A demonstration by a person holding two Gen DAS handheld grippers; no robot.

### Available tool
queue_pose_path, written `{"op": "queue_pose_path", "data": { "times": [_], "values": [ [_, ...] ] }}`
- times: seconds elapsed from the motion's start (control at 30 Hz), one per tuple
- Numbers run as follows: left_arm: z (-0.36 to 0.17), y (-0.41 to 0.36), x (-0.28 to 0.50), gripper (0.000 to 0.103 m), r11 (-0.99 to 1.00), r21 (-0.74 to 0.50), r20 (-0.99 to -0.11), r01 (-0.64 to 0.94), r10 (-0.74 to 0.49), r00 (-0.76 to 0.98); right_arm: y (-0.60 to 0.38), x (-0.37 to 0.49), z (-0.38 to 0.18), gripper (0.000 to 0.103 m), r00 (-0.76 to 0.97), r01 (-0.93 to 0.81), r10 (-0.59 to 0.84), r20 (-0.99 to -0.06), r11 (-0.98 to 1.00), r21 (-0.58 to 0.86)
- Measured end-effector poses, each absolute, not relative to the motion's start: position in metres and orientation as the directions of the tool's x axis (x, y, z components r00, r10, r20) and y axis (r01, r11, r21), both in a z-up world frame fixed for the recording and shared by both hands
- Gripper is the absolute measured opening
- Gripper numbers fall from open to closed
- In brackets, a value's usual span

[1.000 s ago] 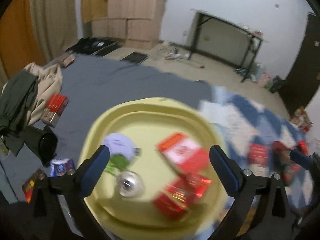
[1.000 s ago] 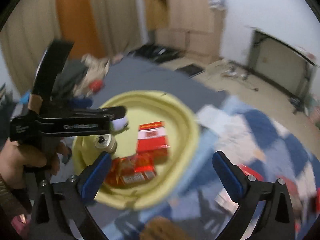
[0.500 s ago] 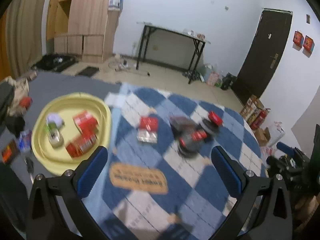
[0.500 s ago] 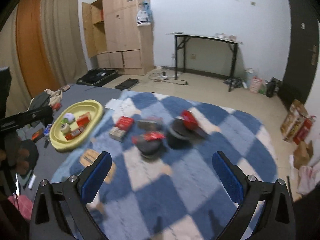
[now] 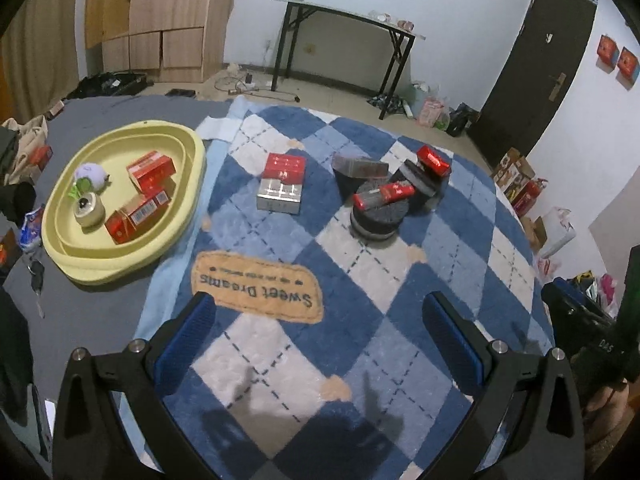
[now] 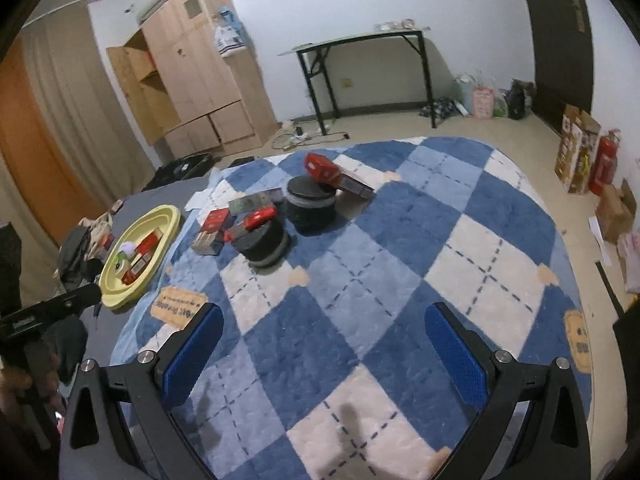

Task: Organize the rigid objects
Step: 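Withdraw both tools from the tray back over the rug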

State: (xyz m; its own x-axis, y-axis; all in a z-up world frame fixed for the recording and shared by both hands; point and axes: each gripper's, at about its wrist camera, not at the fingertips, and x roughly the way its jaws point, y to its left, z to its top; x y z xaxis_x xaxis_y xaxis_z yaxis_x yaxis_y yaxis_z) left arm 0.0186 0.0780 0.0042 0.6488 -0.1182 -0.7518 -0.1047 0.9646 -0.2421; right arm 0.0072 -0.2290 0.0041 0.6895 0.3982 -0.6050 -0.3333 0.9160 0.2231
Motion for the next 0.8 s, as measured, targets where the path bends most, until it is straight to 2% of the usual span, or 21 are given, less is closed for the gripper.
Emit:
{"op": "queue_pose_path", "data": {
  "times": [0.1,0.27,0.8],
  "values": [
    [0.003,0.073,0.017,0.103,0.966,-0.236,-0.754,-0.103,-0.115,0.647,-0.227,0.016,-0.004,0.103,0.674,-0.332,0.409,-0.615,0.911,0.243],
    [-0.002,0.058,0.021,0.103,0.987,-0.134,-0.766,-0.084,-0.050,0.641,-0.221,0.021,-0.012,0.103,0.669,-0.337,0.420,-0.614,0.907,0.252],
    [-0.001,0.057,0.025,0.103,0.988,-0.117,-0.744,-0.097,-0.022,0.668,-0.220,0.027,-0.017,0.103,0.654,-0.329,0.433,-0.621,0.901,0.281]
  ]
}}
